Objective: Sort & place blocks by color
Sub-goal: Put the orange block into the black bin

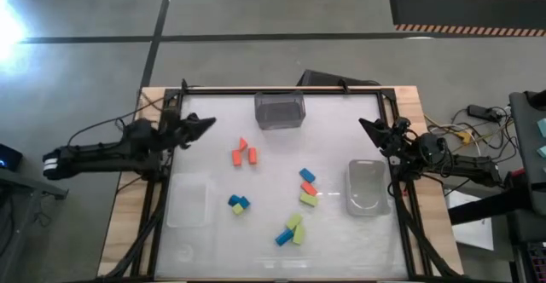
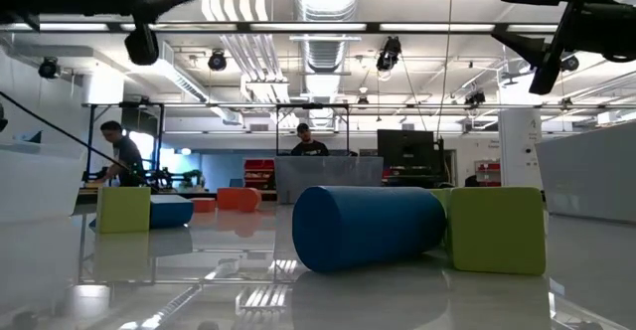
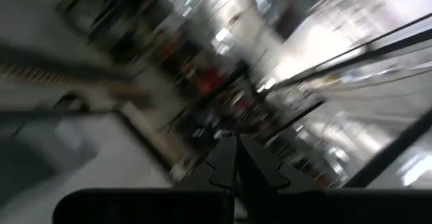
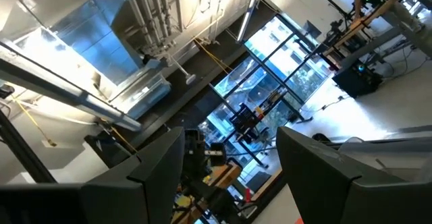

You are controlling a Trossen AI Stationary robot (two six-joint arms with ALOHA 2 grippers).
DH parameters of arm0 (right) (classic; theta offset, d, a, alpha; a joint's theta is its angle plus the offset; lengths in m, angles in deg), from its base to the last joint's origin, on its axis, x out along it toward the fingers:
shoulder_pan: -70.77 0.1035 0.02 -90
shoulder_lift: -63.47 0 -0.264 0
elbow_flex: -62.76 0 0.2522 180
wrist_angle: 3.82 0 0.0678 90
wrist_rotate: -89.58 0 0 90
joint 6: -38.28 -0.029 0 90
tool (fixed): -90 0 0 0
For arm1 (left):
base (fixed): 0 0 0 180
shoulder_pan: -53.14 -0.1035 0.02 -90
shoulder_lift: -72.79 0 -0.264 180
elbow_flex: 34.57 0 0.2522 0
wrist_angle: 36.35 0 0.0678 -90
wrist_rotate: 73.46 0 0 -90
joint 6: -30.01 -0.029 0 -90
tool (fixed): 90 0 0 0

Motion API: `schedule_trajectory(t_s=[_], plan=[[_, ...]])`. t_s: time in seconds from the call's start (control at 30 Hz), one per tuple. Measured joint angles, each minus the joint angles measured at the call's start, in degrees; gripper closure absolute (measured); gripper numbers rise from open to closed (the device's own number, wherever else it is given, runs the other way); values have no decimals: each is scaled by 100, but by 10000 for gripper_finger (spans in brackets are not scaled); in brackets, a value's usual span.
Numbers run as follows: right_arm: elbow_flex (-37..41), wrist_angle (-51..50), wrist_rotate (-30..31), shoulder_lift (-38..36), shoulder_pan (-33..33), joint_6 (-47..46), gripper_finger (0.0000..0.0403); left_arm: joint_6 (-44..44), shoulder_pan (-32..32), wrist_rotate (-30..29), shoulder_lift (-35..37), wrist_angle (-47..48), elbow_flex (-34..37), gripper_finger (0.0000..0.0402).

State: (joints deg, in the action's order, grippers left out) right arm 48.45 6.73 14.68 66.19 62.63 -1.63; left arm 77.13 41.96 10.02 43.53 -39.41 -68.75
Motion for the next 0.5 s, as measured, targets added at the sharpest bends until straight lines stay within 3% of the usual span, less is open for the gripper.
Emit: schedule_trajectory(t_s=[0.23,0.5], plan=[[0,0,2,0,0,-10,177,802,-2,9,-1092,3593,-1416,402],[0,2,2,0,0,-71,177,1587,-7,-227,-2823,5709,-2691,402]])
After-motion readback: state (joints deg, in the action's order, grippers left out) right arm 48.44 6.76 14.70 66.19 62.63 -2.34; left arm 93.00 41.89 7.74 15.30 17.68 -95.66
